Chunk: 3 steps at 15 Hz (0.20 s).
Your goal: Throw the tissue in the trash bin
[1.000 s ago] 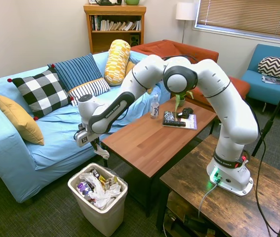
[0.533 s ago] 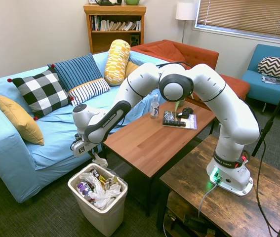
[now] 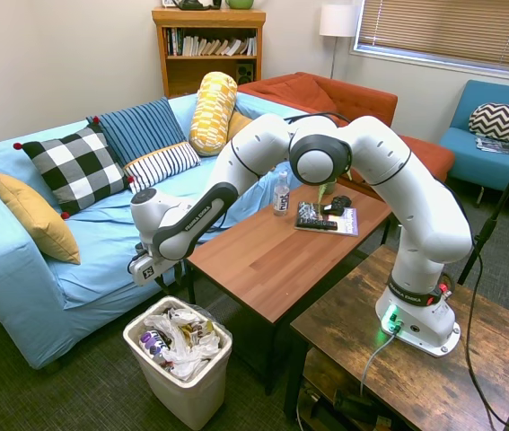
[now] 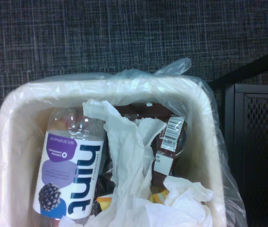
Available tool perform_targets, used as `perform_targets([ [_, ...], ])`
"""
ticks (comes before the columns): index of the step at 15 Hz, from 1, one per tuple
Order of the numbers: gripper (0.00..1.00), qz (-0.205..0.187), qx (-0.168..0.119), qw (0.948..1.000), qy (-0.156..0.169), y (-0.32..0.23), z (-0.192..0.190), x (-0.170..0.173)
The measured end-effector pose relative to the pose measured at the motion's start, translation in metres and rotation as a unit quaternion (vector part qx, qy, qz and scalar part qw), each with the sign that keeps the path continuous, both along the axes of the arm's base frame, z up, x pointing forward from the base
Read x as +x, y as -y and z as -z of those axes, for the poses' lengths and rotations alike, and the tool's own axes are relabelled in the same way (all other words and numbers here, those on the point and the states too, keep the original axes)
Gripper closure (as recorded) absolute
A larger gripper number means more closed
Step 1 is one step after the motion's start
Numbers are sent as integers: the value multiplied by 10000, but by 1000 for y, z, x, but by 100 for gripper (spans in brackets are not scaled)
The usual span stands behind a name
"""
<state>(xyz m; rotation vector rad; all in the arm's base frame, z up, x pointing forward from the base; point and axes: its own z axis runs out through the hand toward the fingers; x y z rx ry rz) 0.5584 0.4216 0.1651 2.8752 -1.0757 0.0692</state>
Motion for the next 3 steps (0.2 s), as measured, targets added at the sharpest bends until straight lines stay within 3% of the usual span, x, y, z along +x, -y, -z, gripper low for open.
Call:
perform_targets([
  [3,0,-32,-18,10000,-27,3,-3,4],
])
